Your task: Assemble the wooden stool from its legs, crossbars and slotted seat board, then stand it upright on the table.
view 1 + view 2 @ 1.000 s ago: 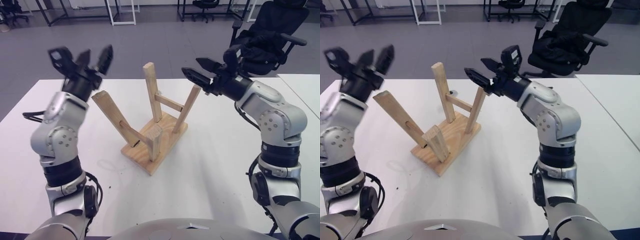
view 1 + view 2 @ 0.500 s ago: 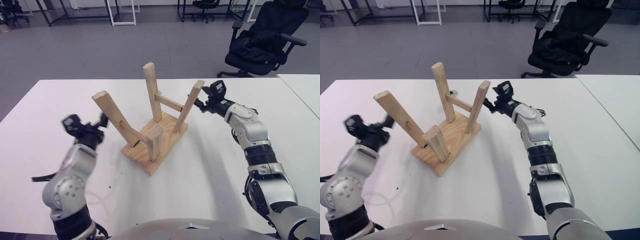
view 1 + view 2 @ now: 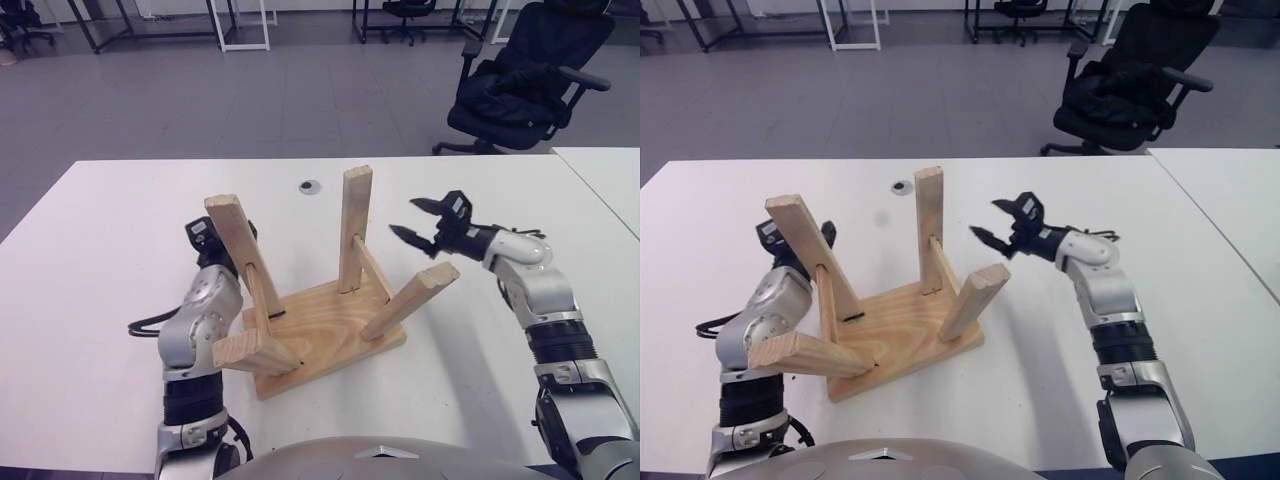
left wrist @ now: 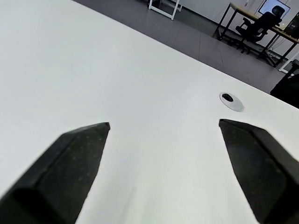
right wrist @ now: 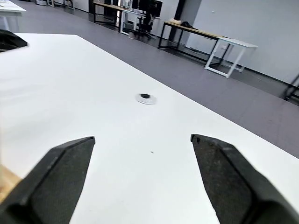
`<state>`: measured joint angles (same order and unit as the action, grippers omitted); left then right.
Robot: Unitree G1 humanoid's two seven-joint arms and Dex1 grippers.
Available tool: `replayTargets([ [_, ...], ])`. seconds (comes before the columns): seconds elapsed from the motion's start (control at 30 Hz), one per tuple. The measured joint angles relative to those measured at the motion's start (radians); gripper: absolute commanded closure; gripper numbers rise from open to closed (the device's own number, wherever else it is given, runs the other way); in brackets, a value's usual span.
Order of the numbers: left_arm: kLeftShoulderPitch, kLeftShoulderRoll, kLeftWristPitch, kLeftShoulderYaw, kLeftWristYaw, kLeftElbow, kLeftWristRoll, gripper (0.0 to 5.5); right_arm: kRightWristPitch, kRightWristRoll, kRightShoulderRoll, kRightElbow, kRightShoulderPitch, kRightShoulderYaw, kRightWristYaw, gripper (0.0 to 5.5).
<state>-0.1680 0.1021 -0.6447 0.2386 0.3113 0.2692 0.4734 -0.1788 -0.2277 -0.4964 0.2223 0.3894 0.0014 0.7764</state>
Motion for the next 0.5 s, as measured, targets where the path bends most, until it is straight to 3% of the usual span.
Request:
replayTargets([
  [0.13,0.079,0.264,0.145,-0.001,-0.298,-0.049,-0.102,1.18,0.048,0.076,-0.045,-0.077,-0.2,0.055,0.024,1.67],
  [0.27,0.41,0.469,0.374,-0.086,-0.592,0.026,-0.256,1.18,0.139,0.123,-0.071,-0.091,-0.316,0.079,0.012,1.67],
  [0.4,0.733,0.502,0.472,-0.077,-0.756,0.053,-0.267,1.18,0.255,0.157,-0.084,-0.066,-0.397,0.078,-0.022,1.67],
  [0.5,0.736,0.485,0.43,-0.139,-0.808,0.103,-0.231,1.18,0.296,0.174,-0.088,-0.058,-0.404,0.095,-0.022,1.67],
])
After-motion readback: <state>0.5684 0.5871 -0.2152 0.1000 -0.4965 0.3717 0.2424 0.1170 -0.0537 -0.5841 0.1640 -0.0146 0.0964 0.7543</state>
